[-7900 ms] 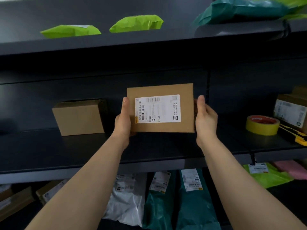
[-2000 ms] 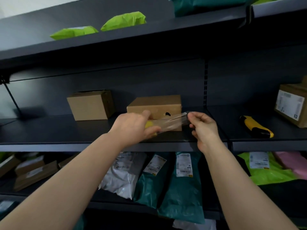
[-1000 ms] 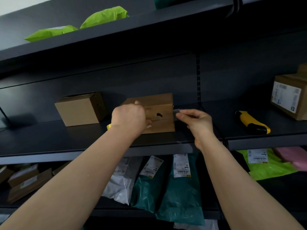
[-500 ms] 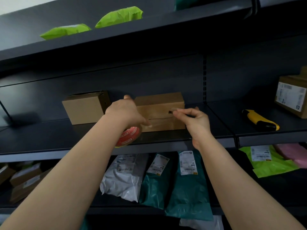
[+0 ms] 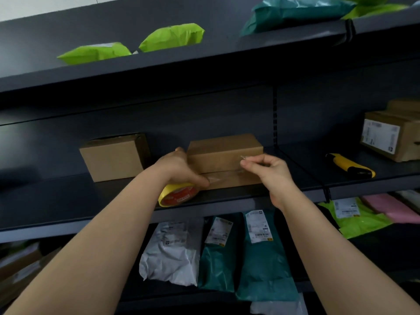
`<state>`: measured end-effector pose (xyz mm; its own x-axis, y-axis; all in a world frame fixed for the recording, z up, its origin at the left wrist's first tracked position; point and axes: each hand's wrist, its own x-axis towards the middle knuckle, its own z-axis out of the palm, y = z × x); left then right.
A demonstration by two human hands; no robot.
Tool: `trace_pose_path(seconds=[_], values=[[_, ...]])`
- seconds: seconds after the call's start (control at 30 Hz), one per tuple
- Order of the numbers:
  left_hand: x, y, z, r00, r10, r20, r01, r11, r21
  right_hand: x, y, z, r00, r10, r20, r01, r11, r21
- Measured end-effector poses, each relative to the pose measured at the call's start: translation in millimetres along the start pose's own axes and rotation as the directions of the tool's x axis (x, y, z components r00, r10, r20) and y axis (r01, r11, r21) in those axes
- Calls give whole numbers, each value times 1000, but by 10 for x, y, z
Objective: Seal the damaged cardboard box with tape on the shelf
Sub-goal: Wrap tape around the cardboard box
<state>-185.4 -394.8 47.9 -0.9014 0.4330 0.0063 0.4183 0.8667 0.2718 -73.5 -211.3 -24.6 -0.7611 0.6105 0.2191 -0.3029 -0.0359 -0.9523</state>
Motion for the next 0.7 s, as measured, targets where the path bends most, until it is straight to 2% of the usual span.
trace_pose_path(seconds=[0.2,0.33,0.4,0.47,0.57,0.63,0.7], values=[[-290,-154,-139,997,75,11,-76,994,80,-378,-45,28,1000,-28,-7,28,999,-46],[-496,-281,-106,995,96,-29,-94,994,55,-596,-34,156,999,-46,-18,46,999,-17],[-588,-324,-82,992,93,-81,-89,995,52,-663,-42,236,996,-64,-66,63,998,-16],[-695,-359,-64,973,112,-203,-98,992,78,-725,-48,269,984,-105,-146,98,994,-50],[-880,-395,-40,873,216,-437,-172,975,137,-834,-41,213,962,-182,-205,167,982,-89],[-981,-404,-13,845,268,-464,-211,962,172,-903,-26,180,961,-194,-198,184,981,-66],[-1005,-428,34,861,326,-390,-262,942,208,-960,-7,183,966,-170,-197,167,985,-32]])
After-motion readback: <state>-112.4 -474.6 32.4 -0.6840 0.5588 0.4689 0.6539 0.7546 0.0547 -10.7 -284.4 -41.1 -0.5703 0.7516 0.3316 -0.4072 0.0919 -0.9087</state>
